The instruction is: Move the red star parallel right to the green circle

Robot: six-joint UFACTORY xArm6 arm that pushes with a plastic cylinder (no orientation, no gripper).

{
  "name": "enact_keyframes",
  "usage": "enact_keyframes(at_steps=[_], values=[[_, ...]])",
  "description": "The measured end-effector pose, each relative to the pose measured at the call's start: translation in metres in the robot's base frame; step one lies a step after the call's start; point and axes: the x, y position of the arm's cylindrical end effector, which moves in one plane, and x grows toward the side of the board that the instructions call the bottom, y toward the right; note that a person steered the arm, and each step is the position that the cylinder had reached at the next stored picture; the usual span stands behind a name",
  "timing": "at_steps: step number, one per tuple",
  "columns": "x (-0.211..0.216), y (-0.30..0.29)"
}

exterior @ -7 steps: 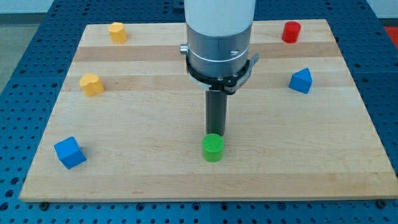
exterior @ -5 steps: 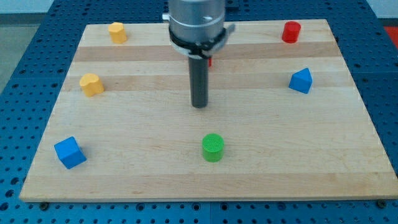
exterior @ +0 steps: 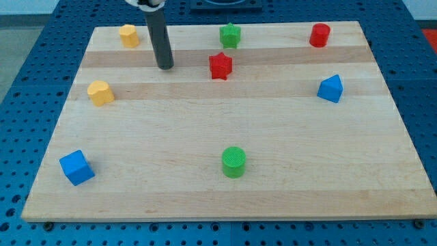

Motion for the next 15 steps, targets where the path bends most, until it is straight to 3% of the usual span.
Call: enact_keyframes(at_steps=[4, 15], values=[[-0.014, 0.111], [0.150, 0.109]])
